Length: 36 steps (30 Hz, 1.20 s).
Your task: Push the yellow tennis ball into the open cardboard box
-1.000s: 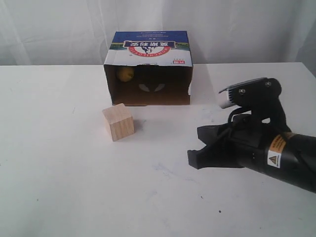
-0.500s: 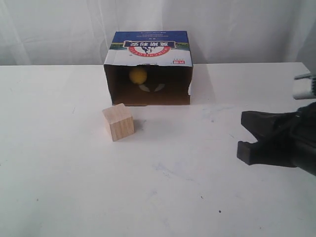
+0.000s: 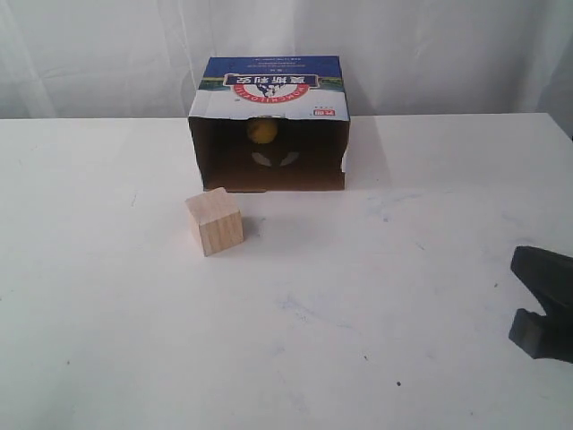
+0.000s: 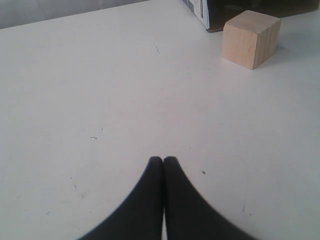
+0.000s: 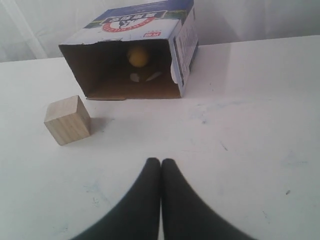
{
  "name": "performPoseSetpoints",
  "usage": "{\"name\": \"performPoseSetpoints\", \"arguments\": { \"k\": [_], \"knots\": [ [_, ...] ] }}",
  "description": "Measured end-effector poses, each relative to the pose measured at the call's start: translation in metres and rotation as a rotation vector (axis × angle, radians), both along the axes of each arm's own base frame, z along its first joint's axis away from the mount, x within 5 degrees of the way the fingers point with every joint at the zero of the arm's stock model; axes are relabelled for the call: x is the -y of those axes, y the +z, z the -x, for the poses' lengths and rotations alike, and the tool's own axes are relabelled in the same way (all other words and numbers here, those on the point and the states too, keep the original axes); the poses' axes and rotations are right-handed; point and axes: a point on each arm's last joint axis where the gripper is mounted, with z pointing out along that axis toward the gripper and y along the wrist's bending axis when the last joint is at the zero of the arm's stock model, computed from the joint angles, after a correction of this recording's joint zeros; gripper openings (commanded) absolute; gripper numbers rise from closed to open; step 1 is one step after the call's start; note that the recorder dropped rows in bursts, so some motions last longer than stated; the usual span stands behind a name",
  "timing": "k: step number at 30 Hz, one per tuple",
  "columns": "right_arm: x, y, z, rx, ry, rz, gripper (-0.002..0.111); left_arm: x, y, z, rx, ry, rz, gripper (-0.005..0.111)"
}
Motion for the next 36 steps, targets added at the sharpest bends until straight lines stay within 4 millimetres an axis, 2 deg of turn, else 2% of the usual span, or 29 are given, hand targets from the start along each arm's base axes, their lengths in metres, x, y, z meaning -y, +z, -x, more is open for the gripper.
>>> {"name": "performPoseSetpoints", "arguments": {
  "k": [12,23,36],
  "knots": [
    [0.012,-0.021,0.026,-0.010,-0.022,-0.009,0.000,0.000,0.000,0.000,0.000,0.000,0.000,0.000],
    [0.018,-0.042,0.042,0.026,-0.027,-0.039,0.000,0.000,0.000,0.000,0.000,0.000,0.000,0.000],
    [0.022,-0.044,0.050,0.031,-0.034,-0.042,0.000,0.000,0.000,0.000,0.000,0.000,0.000,0.000]
  ]
}}
